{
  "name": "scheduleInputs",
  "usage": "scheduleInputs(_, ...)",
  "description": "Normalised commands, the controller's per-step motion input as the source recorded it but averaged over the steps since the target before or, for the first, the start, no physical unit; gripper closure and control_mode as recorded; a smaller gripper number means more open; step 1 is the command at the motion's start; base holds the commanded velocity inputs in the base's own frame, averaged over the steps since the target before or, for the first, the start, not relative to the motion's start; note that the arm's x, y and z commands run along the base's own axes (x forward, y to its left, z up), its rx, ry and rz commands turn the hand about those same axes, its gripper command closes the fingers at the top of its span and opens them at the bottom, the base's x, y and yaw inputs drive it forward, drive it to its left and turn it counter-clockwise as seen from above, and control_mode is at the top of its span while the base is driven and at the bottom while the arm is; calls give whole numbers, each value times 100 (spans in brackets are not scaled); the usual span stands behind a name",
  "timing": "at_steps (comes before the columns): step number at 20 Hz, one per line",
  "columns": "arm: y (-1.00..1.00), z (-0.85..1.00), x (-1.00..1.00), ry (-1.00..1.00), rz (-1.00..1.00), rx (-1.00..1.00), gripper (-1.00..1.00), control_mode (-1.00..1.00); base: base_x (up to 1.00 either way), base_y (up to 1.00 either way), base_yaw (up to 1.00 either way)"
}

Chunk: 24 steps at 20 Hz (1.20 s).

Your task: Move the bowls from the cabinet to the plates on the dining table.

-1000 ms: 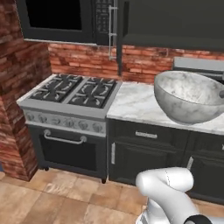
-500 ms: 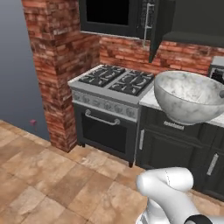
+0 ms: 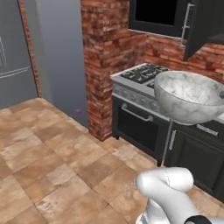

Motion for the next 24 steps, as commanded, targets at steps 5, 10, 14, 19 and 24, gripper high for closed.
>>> scheduleInputs(5, 0, 0, 0, 0, 0, 0, 100, 100, -38, 0, 51)
scheduleInputs(10, 0, 0, 0, 0, 0, 0, 100, 100, -51, 0, 50)
scheduleInputs(14, 0, 0, 0, 0, 0, 0, 100, 100, -52, 0, 48)
scheduleInputs(19, 0, 0, 0, 0, 0, 0, 100, 100, -50, 0, 48)
scheduleInputs(24, 0, 0, 0, 0, 0, 0, 100, 100, -49, 0, 48)
